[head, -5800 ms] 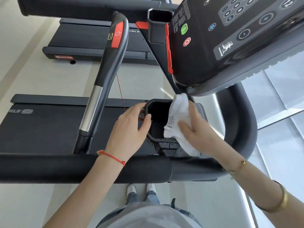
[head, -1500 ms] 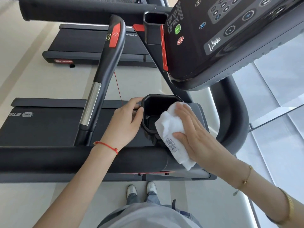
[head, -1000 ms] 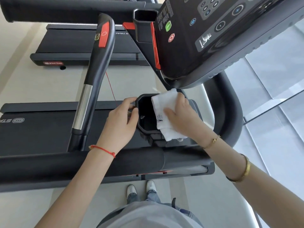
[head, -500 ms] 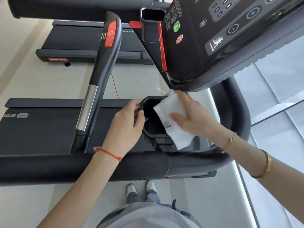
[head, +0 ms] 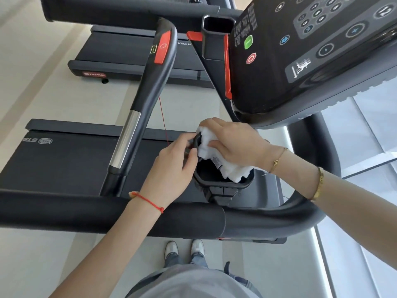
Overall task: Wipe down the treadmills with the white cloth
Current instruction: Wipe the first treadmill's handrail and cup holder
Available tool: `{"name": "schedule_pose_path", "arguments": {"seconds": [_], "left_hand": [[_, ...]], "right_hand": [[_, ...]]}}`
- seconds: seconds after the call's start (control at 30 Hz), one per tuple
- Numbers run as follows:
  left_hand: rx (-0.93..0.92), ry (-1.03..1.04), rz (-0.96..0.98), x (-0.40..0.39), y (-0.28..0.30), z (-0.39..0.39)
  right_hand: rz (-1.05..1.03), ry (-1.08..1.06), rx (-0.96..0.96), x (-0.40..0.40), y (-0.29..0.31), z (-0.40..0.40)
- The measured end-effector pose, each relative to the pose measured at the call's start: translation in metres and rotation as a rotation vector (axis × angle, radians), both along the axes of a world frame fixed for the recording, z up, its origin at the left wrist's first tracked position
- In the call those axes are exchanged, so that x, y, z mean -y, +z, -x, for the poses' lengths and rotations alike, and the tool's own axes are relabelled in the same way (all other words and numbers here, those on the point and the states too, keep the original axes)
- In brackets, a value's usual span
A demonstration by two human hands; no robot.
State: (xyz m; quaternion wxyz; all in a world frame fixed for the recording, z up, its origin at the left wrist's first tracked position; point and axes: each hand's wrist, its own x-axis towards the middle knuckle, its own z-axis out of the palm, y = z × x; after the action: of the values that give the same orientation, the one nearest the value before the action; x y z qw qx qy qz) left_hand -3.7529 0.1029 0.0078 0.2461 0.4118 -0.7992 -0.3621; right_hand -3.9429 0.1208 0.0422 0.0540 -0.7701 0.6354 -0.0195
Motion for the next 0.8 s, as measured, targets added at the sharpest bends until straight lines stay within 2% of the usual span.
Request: {"name": "schedule_pose_path", "arguments": {"seconds": [0.07, 0.33, 0.4, 0.53, 0.6, 0.8], "left_hand": [[0.005, 0.007, -0.001, 0.001, 0.0, -0.001], [0.021, 0.003, 0.02, 0.0, -0.001, -0.002], [0.026, 0.001, 0.038, 0.0, 0.0, -0.002], [0.051, -0.017, 0.06, -0.001, 0.001, -0.002], [0.072, -0.022, 0.067, -0.001, 0.001, -0.002], [0.055, -0.042, 0.073, -0.002, 0.002, -0.002]], "right_hand": [[0.003, -0.017, 0.004, -0.002, -0.003, 0.003], [-0.048, -0.029, 0.228, -0.042, -0.003, 0.024], [-0.055, -0.023, 0.189, -0.042, -0.002, 0.023], [0.025, 0.059, -0.076, -0.008, -0.003, 0.004], [0.026, 0.041, -0.098, -0.001, -0.003, -0.001], [-0.031, -0.048, 0.202, -0.027, -0.006, 0.018]]}}
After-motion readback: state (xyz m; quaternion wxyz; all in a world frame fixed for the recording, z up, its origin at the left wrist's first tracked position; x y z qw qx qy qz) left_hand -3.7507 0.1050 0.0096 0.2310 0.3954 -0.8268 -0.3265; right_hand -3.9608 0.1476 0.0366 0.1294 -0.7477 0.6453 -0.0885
